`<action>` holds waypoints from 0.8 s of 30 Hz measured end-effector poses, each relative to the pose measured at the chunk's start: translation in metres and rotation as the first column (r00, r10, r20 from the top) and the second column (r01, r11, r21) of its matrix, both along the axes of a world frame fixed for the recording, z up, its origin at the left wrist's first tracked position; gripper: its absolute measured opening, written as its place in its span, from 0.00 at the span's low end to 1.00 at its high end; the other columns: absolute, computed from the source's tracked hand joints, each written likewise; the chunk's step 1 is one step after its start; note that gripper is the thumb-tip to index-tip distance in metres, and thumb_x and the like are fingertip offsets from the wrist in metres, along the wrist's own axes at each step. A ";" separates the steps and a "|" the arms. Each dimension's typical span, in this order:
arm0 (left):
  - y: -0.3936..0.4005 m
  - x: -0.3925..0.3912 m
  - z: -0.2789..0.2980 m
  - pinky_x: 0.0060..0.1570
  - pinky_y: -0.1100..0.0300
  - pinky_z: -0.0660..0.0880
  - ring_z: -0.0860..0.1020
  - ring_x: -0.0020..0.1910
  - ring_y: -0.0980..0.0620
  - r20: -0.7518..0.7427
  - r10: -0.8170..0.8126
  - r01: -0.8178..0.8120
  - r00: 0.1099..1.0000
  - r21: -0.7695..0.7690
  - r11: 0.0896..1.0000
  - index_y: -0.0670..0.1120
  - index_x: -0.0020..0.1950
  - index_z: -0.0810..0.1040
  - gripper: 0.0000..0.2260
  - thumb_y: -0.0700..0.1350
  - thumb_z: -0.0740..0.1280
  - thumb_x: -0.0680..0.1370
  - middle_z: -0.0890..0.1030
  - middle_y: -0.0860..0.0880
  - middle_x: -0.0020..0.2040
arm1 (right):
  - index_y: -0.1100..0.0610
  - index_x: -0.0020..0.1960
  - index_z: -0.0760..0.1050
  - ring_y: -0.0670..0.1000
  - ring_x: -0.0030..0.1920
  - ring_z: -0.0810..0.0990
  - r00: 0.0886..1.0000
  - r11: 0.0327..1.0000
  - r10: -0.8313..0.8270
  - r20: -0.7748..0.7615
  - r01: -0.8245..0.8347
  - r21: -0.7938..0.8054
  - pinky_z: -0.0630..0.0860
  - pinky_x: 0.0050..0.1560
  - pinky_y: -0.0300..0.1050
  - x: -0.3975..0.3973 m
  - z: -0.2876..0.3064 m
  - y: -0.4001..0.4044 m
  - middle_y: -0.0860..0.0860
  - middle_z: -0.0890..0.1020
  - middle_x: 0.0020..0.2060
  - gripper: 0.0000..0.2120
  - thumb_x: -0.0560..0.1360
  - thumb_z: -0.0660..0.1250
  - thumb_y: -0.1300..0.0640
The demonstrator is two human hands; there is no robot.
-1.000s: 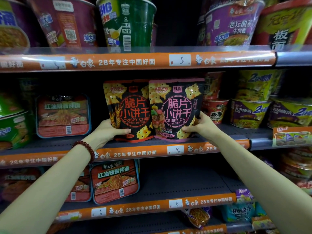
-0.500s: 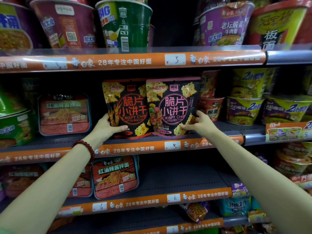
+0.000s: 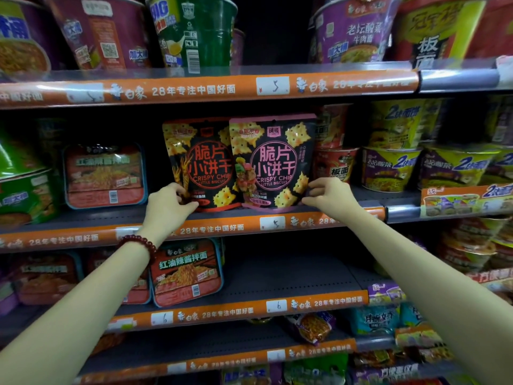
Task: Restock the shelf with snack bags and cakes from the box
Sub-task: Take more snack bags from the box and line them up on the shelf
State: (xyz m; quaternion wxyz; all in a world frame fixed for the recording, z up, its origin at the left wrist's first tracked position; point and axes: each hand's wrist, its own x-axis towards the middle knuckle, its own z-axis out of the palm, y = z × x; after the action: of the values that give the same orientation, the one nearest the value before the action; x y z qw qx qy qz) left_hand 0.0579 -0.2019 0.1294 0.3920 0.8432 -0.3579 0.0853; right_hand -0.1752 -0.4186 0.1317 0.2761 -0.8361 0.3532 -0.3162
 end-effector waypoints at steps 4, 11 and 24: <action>-0.018 -0.036 0.001 0.52 0.54 0.75 0.79 0.54 0.45 0.109 -0.130 0.125 0.985 0.052 0.991 0.43 0.61 0.76 0.18 0.48 0.71 0.74 0.80 0.43 0.55 | 0.59 0.60 0.78 0.51 0.53 0.81 1.000 0.997 0.007 -0.027 -0.009 -0.073 0.74 0.54 0.40 -0.026 -0.004 -0.001 0.55 0.83 0.52 0.20 0.70 0.75 0.55; -0.089 -0.127 -0.018 0.52 0.55 0.75 0.79 0.50 0.47 0.121 -0.459 0.444 0.880 0.136 0.886 0.43 0.55 0.79 0.14 0.45 0.73 0.72 0.82 0.44 0.50 | 0.59 0.56 0.79 0.51 0.49 0.81 0.992 0.996 -0.086 -0.092 0.082 -0.046 0.72 0.48 0.39 -0.115 -0.028 -0.019 0.54 0.82 0.46 0.17 0.69 0.76 0.56; -0.244 -0.342 -0.113 0.47 0.62 0.72 0.78 0.49 0.51 -0.159 -0.852 0.838 0.499 0.340 0.427 0.44 0.57 0.78 0.13 0.48 0.70 0.75 0.81 0.46 0.51 | 0.56 0.58 0.77 0.51 0.51 0.79 0.832 0.806 -0.501 -0.240 0.549 0.219 0.77 0.49 0.44 -0.339 -0.132 -0.038 0.53 0.82 0.50 0.17 0.71 0.74 0.53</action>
State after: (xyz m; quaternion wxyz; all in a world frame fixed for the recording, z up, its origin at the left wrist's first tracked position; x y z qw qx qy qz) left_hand -0.2843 -0.4455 0.0166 0.2065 0.6063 -0.7473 -0.1766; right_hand -0.5141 -0.4570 -0.0003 0.2613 -0.6815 0.6343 -0.2546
